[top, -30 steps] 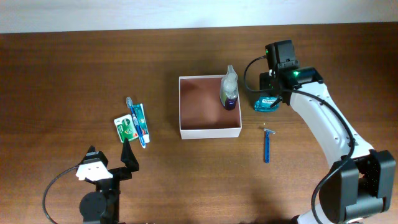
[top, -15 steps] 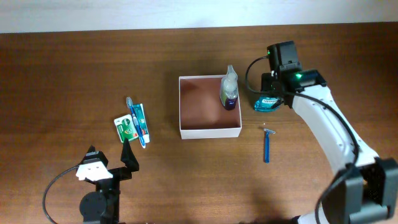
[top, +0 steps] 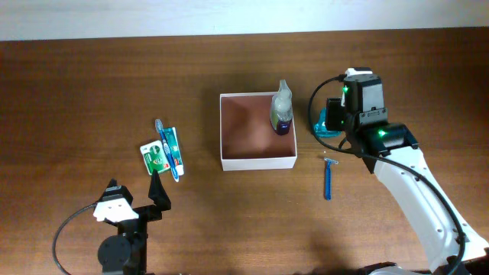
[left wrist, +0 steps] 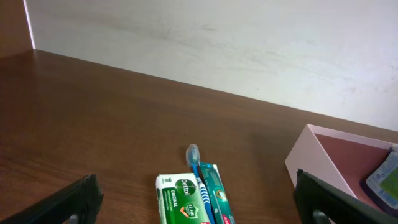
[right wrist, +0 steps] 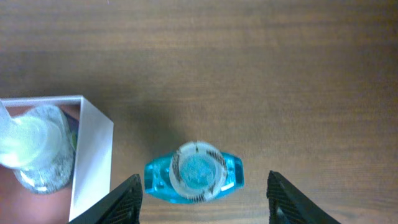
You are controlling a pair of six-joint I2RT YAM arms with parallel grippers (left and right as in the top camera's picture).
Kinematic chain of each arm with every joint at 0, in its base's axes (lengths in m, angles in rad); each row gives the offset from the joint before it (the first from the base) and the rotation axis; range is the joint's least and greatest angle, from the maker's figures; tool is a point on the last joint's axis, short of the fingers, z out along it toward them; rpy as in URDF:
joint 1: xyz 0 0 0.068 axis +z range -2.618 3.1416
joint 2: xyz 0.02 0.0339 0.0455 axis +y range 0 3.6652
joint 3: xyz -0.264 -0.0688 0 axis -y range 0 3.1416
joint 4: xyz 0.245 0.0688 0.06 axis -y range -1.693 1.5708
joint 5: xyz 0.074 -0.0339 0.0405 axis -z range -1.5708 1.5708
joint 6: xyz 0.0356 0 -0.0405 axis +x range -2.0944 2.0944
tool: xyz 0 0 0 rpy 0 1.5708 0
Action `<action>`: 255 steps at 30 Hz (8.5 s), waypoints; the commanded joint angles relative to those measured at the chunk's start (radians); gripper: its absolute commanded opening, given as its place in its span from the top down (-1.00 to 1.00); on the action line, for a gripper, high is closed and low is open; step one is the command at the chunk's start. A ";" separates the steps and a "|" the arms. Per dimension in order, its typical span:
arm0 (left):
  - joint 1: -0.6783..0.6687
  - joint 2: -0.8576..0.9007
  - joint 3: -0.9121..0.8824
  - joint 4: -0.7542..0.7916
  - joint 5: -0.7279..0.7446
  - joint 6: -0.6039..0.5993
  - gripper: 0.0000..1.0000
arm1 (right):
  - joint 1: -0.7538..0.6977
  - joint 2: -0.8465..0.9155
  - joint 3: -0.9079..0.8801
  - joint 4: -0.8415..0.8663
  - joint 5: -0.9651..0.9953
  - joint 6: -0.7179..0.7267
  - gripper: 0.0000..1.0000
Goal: Pack container
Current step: 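Lower the right gripper and grasp the teal Listerine bottle cap, then carry the Listerine bottle left and lower it into the box, then open the right gripper and move it down to the blue razor, then lower the right gripper and grasp the blue razor handle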
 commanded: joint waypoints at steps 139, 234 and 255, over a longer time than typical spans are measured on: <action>0.006 -0.004 -0.010 0.007 0.000 0.020 -0.99 | 0.435 0.375 0.430 0.135 0.143 0.156 0.50; 0.006 -0.004 -0.010 0.007 0.000 0.020 -0.99 | 0.211 -0.137 -0.322 -0.287 0.093 0.395 -0.50; 0.006 -0.004 -0.010 0.007 0.000 0.020 -0.99 | 0.210 -0.056 -0.510 -0.053 0.099 0.395 -0.53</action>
